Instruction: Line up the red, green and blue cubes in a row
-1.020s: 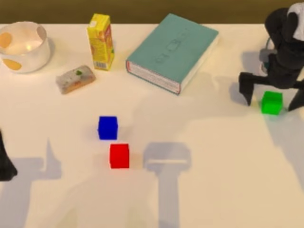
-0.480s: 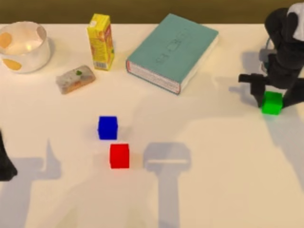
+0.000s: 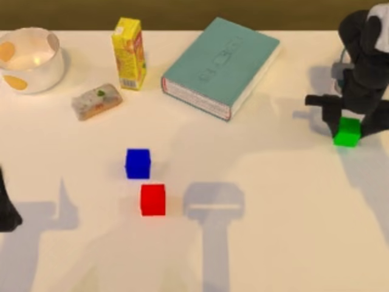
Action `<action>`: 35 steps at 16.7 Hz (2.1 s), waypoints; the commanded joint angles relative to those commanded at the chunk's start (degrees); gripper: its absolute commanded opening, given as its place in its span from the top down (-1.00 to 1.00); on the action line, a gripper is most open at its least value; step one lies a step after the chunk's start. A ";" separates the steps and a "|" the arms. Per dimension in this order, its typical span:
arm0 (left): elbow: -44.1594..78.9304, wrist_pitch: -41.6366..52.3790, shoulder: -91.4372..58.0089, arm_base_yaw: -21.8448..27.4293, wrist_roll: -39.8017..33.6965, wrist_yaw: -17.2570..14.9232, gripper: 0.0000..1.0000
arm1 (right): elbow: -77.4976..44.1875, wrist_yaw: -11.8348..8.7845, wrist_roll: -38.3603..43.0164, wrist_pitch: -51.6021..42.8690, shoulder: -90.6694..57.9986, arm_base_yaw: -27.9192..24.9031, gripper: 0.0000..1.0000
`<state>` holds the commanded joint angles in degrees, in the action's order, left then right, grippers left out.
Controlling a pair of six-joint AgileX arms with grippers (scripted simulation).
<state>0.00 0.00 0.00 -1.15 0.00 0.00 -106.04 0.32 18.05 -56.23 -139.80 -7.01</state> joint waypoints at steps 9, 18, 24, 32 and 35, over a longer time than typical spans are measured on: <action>0.00 0.00 0.00 0.00 0.00 0.00 -1.00 | -4.63 0.17 -0.09 -6.62 2.55 -0.06 1.00; 0.00 0.00 0.00 0.00 0.00 0.00 -1.00 | -9.12 0.16 0.02 -13.22 4.67 -0.13 1.00; 0.00 0.00 0.00 0.00 0.00 0.00 -1.00 | -6.96 0.32 8.69 -13.45 6.77 -11.98 1.00; 0.00 0.00 0.00 0.00 0.00 0.00 -1.00 | -1.68 0.62 24.97 -13.47 11.68 -35.16 1.00; 0.00 0.00 0.00 0.00 0.00 0.00 -1.00 | -1.34 0.71 26.11 -13.35 12.20 -36.49 1.00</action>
<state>0.00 0.00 0.00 -1.15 0.00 0.00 -107.38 1.03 44.16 -69.58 -127.60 -43.51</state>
